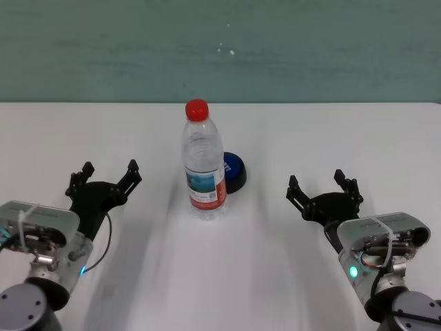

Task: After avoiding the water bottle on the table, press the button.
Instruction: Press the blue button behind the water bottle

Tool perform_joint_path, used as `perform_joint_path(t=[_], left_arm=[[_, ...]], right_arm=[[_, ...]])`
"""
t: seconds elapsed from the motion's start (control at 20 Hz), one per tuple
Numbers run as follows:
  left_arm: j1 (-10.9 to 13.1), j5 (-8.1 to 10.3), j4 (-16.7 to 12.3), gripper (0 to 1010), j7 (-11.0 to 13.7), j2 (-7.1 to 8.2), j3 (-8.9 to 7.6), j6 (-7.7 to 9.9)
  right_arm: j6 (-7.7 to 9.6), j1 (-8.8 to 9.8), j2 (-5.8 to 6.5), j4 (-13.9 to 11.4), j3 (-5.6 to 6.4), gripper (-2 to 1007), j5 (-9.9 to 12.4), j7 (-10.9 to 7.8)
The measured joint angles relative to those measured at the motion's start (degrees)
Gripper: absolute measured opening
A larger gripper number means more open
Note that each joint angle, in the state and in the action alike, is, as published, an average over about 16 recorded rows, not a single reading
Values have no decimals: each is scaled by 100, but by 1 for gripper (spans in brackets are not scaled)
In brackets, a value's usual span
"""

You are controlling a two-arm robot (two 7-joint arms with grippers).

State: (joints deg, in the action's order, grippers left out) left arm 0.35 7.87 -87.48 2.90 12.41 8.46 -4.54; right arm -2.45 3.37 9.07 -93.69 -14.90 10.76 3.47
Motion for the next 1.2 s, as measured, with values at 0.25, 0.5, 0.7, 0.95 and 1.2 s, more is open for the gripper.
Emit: perform_joint_path(t=[0.25,0.5,0.7,0.95,1.2], left_arm=[[0,0,0,1010,0,0,0,0],[0,0,0,1010,0,0,0,0],[0,0,0,1010,0,0,0,0],[0,0,0,1010,0,0,0,0],[0,0,0,1010,0,0,0,0]], right_arm=[[0,0,0,0,0,1004,0,0],[0,0,0,0,0,1004,0,0],[0,0,0,0,0,1004,0,0],[0,0,0,0,0,1004,0,0],[0,0,0,0,0,1004,0,0]])
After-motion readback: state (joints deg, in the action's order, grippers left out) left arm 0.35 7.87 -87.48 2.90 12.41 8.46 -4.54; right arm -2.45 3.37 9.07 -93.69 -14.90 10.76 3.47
